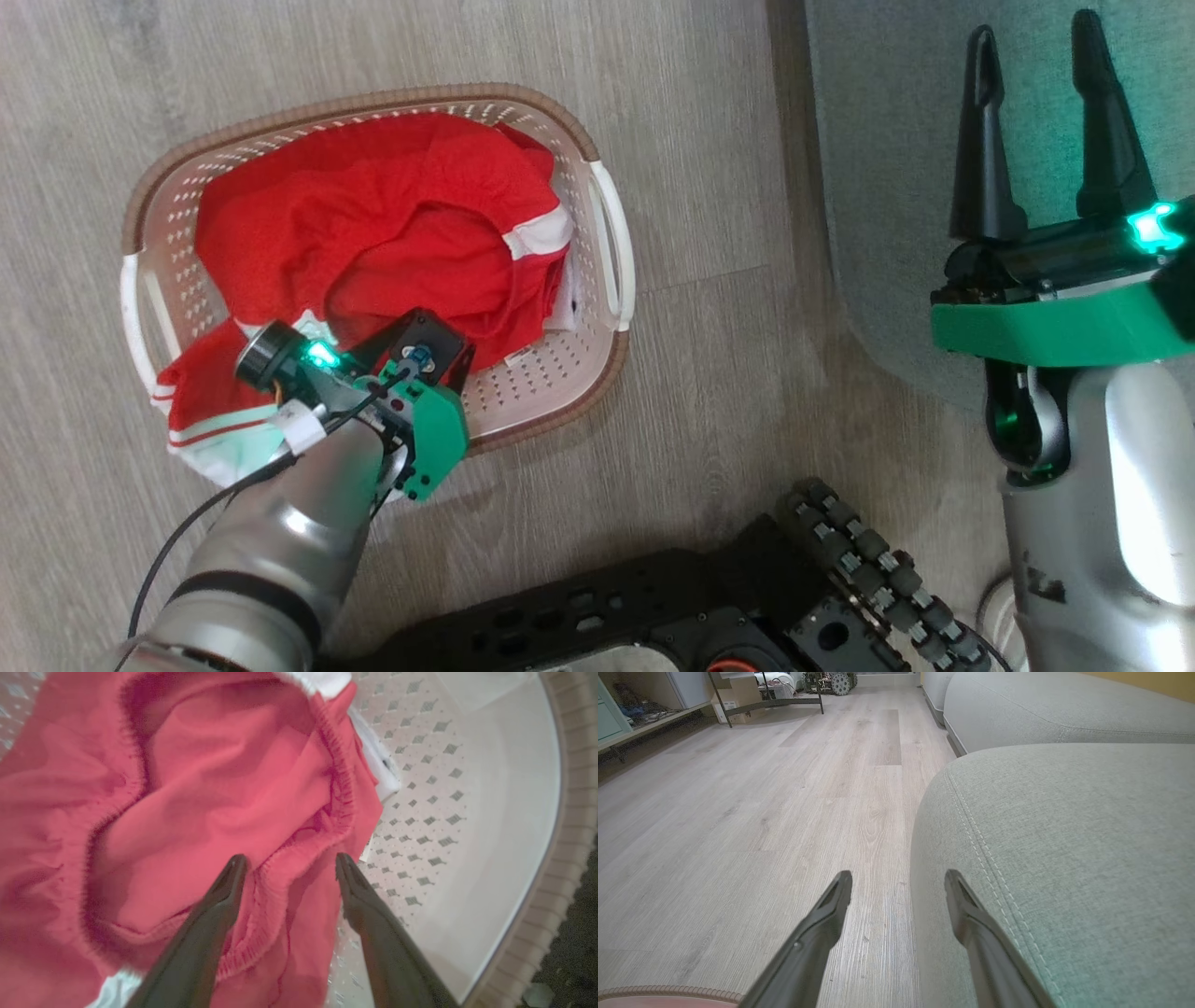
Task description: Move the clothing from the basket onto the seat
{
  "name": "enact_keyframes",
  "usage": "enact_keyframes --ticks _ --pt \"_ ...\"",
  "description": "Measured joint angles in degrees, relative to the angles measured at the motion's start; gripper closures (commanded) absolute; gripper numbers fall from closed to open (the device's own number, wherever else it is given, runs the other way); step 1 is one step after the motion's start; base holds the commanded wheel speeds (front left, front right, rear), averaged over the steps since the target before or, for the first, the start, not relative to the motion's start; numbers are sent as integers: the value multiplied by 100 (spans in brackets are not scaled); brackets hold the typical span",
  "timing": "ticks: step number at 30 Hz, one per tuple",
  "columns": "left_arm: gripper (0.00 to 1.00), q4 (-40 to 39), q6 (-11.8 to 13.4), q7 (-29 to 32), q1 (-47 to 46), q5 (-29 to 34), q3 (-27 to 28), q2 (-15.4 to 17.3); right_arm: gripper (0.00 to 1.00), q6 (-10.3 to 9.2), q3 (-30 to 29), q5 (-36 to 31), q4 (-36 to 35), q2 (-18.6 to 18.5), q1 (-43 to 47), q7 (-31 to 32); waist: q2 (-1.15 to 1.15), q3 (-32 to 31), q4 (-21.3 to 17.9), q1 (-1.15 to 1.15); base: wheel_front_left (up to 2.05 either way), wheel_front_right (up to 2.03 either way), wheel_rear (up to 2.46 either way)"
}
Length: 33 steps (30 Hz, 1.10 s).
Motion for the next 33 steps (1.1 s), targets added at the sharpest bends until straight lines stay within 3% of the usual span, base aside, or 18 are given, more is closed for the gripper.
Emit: enact_keyframes --ticks 2,4,5,6,8,9,10,11,22,33 --pt "0 63 49 7 -2 0 -5 1 0 0 5 30 -1 0 -1 0 0 28 -18 0 0 0 0" --pt "13 89 76 9 -10 -5 -3 2 0 0 10 33 -3 0 -3 0 0 50 -34 0 0 0 0" --pt "25 98 94 21 -24 -41 3 2 0 0 12 34 -5 0 -7 0 0 58 -41 0 0 0 0" --pt "48 110 116 57 -46 -94 20 1 0 0 13 34 -8 0 -11 0 0 65 -48 0 0 0 0" --pt "61 130 120 57 -101 -196 54 4 0 0 18 52 -18 0 -20 0 0 69 -61 0 0 0 0" --pt "71 133 130 56 -119 -220 65 5 0 0 19 75 -21 0 -25 0 0 65 -67 0 0 0 0" --pt "90 137 155 56 -129 -234 69 5 0 0 19 76 -21 0 -29 0 0 59 -72 0 0 0 0" --pt "100 144 169 55 -132 -250 69 5 0 0 19 76 -21 0 -29 0 0 50 -75 0 0 0 0" --pt "100 -16 124 -3 -73 -560 134 2 0 0 43 77 179 0 -19 0 0 -409 30 0 0 0 0" --pt "100 -1316 -93 -8 764 -1322 411 -7 0 0 37 56 565 -1 255 0 1 -1393 217 0 0 0 0"
